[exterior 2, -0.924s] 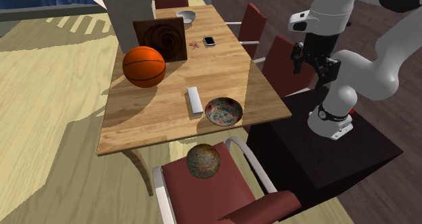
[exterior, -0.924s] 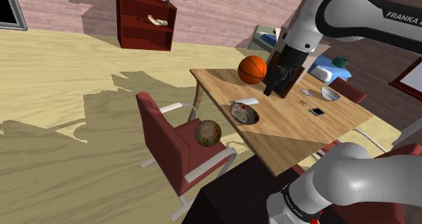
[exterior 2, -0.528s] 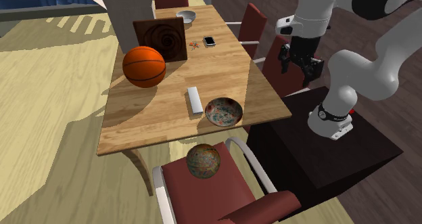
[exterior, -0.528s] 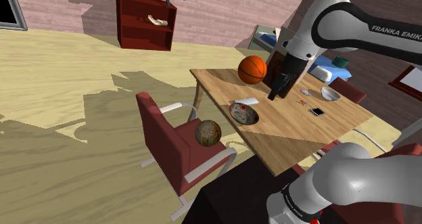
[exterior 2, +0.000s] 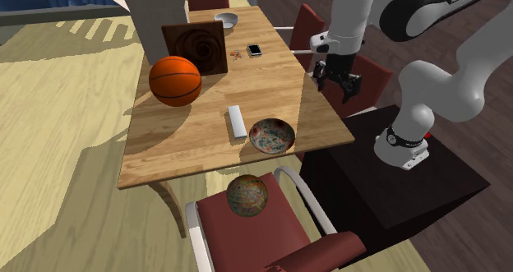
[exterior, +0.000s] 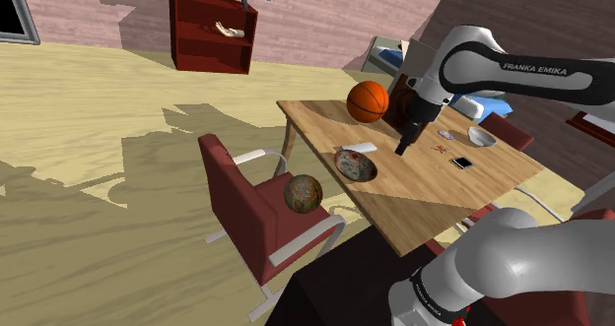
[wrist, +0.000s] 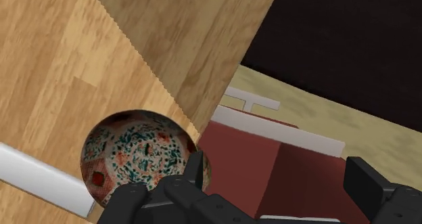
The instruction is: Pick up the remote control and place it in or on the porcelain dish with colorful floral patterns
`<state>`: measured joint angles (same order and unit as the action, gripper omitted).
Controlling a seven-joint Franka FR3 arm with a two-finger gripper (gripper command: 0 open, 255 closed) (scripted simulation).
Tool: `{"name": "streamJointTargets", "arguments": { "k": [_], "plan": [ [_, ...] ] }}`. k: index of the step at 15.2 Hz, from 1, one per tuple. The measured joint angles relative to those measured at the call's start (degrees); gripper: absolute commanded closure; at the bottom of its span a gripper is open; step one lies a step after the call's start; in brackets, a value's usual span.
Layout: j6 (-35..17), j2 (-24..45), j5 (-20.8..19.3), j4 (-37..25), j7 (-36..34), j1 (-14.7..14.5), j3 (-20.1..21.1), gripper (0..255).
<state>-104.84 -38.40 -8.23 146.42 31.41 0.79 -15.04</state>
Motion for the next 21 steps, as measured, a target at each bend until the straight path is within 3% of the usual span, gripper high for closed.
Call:
{"name": "streamJointTargets", "arguments": {
  "k": [6,12,17,21],
  "plan": [
    [-9.5,9.2,-3.8,-1.1,14.7,-0.5,-8.7,0],
    [-19.0,22.0,-2.4,-5.6,30.4,-3.1,-16.9,0],
    [-24.8,35.2,5.2,-12.7,45.9,-5.4,-22.0,0],
    [-27.7,46.2,14.1,-19.1,59.4,-4.2,-22.4,0]
  ]
}}
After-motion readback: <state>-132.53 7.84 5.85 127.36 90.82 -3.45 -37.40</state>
